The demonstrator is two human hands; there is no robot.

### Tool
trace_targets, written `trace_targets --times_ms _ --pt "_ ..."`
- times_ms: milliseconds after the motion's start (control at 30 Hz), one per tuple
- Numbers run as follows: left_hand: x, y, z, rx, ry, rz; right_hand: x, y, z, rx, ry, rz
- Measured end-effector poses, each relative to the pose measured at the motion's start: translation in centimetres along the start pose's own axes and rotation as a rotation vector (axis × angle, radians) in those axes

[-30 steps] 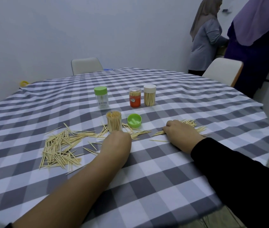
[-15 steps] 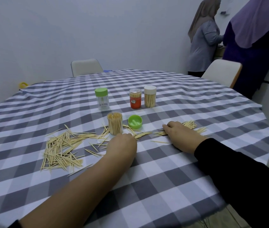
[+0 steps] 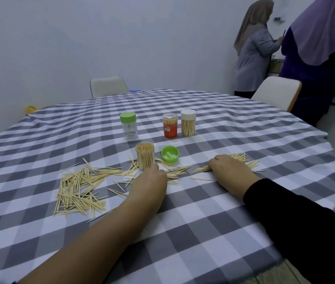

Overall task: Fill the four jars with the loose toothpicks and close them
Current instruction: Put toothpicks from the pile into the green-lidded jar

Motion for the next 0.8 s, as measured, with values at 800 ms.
trace_targets --times_ms 800 --pt "-4.1 -7.8 5.8 1.258 0.631 0.271 -9.0 -9.9 6.0 -1.574 0.247 -0.296"
Point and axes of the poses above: each hand's wrist, its own x-axis away from the middle knuckle, its own z-axis out of the back of the hand, y = z × x, the point moved 1 cm from there along -x, towards the middle knuckle, and after that the axes turned 6 degrees about -z, right-handed, at the moved point
